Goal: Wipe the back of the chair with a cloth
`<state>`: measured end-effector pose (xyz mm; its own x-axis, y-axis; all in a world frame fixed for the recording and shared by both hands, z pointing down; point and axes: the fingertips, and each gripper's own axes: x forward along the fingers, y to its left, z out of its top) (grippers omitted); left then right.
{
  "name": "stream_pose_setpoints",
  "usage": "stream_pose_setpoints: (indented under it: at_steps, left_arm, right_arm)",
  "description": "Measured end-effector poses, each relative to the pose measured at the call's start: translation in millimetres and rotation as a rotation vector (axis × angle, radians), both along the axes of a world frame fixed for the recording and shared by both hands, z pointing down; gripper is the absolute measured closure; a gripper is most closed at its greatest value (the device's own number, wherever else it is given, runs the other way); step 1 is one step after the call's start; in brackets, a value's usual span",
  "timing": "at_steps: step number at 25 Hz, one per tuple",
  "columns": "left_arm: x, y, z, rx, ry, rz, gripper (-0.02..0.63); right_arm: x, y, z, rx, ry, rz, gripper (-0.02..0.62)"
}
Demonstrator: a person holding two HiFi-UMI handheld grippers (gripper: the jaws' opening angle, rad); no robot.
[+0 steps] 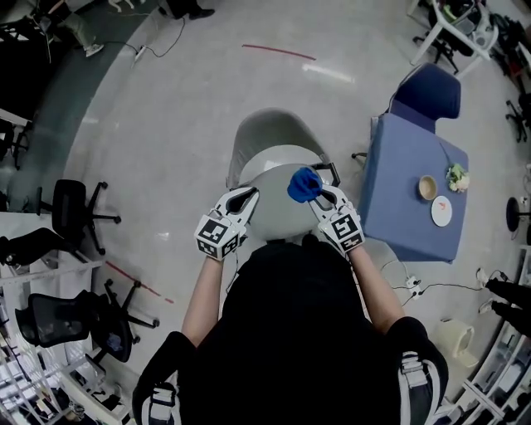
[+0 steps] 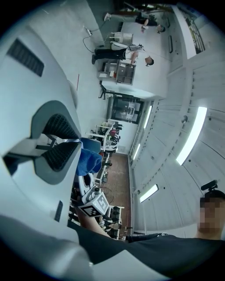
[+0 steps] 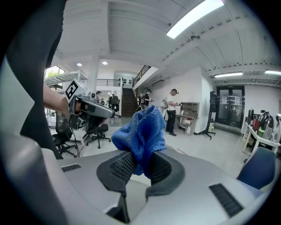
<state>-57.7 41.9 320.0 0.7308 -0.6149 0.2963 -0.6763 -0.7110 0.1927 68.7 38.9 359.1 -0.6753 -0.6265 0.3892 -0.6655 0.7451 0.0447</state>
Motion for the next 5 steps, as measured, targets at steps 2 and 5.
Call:
stream_pose_setpoints:
  at_steps: [2,5]
  left_arm:
    - [11.2,6.1,-6.6,0.007,0.0,-0.021,0.565]
    - [34.5,18.1,-20.1,0.023,-0.006,-0.036,0.565]
  right_arm:
    - [9.4,6.4,-9.8,0.015,-0.01,-0.014,0.518]
    - [28.7,18.7,-26.2,0.035,-0.022,-0.027,0.518]
